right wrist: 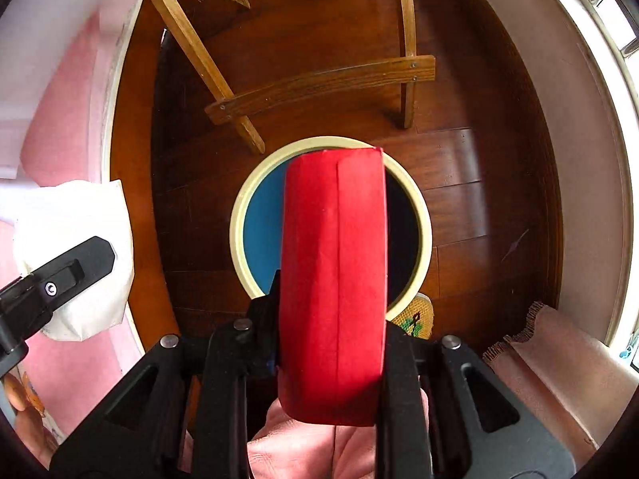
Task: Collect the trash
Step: 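Carry both held items down to the blue bin under the table, then open both tools to drop the tissue and red paper into the bin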
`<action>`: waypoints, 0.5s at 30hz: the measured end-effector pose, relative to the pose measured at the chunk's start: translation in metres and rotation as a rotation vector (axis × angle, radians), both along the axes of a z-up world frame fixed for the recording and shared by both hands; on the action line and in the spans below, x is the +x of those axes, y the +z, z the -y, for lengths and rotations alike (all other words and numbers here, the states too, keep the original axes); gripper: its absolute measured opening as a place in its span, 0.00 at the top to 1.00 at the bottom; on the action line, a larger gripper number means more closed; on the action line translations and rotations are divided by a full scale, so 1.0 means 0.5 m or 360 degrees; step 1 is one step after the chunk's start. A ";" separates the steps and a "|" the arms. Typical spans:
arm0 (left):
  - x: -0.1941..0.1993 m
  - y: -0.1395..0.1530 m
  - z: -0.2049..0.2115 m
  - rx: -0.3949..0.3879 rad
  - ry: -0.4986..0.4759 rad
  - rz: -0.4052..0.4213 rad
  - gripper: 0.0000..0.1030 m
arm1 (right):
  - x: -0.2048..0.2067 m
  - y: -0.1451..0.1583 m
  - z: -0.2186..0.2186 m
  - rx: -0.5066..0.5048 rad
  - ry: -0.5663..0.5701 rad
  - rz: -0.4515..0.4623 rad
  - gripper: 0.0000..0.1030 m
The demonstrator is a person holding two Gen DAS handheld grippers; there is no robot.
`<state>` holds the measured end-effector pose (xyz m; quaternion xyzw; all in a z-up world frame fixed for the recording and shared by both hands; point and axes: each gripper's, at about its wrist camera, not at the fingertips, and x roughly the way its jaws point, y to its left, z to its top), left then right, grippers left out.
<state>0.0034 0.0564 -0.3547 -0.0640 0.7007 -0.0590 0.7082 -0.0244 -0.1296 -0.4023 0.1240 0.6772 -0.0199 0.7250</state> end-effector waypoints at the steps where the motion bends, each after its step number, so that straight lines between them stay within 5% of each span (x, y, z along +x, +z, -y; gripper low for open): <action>1: 0.004 -0.014 0.007 0.0007 -0.0008 -0.0002 0.52 | 0.002 -0.012 0.004 0.0003 0.0009 0.0000 0.78; 4: 0.018 -0.049 0.021 0.0024 -0.0014 -0.0027 0.48 | 0.018 -0.048 0.014 0.0023 0.0017 -0.0011 0.67; 8: 0.027 -0.068 0.027 0.0077 -0.0032 -0.0017 0.30 | 0.034 -0.069 0.027 0.0042 0.0033 -0.0002 0.40; 11: 0.032 -0.067 0.027 0.0092 -0.0063 0.0003 0.16 | 0.036 -0.062 0.029 0.0044 0.0056 0.0020 0.37; 15: 0.030 -0.050 0.028 0.0122 -0.0112 0.0064 0.15 | 0.037 -0.044 0.029 0.0016 0.0062 0.0051 0.34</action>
